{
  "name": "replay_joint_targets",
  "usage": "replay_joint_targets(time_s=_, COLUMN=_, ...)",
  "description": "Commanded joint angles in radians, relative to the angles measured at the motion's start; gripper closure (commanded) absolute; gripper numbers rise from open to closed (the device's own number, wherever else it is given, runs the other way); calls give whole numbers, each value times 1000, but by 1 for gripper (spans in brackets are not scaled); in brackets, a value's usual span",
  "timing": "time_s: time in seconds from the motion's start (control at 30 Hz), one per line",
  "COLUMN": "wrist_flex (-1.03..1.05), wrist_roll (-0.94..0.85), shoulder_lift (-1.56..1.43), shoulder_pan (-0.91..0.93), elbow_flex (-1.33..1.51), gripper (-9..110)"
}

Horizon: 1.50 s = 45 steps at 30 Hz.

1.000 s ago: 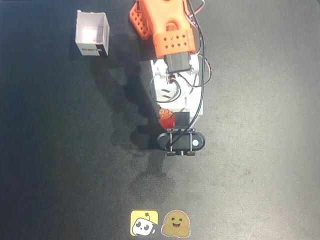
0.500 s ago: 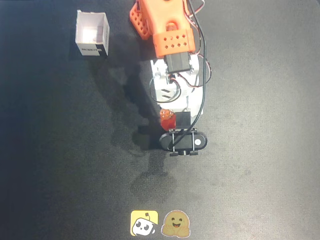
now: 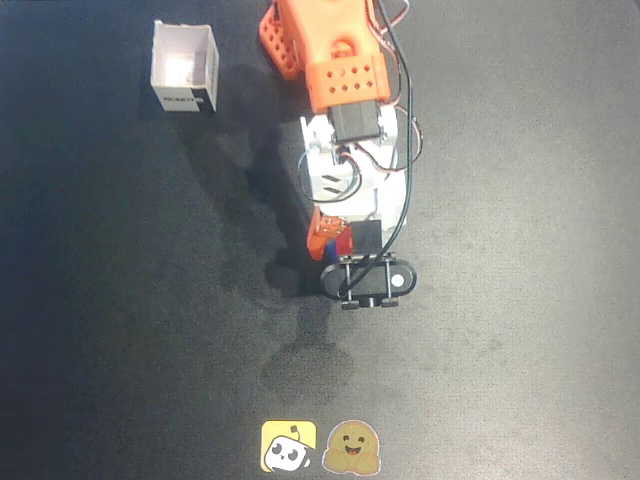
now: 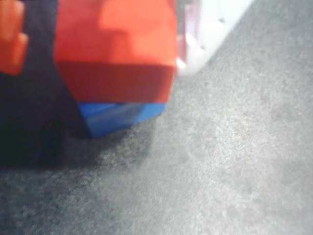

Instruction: Put the red cube on top of the blue cube.

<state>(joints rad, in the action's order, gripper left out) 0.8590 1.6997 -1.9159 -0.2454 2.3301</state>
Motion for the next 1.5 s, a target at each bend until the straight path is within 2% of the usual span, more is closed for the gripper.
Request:
replay_joint_targets(time_s=0.0, wrist_flex=5, wrist_roll=-2, shoulder_lift=-60, shoulder_pan=2, elbow_flex=-6, gripper=76)
replay_joint_targets(time_s=0.27, wrist_flex=64, wrist_roll=0, shoulder_lift=-183, shoulder_pan=2, elbow_flex=-2, gripper=76)
replay_joint_targets(time_s=0.53, wrist_flex=175, wrist_roll=5, shoulder_lift=-443, shoulder_pan=3, elbow_flex=60, gripper=77)
replay_joint_targets(time_s=0.73, wrist_flex=285, wrist_roll=-109, shoulder_lift=-649, shoulder_pan=46, elbow_flex=89, gripper=95)
replay_joint_targets(time_s=0.9, wrist_flex=390, wrist_roll=-173, shoulder_lift=-716, shoulder_pan=92, elbow_flex=40, gripper=101)
replay_joint_targets(time_s=1.17, wrist_flex=529, wrist_roll=-158, shoulder_lift=-854, shoulder_pan=106, elbow_flex=9, gripper=101)
replay_joint_targets(time_s=1.47, wrist_flex=637, wrist_roll=-149, shoulder_lift=-1167, shoulder_pan=110, elbow_flex=164, gripper=101)
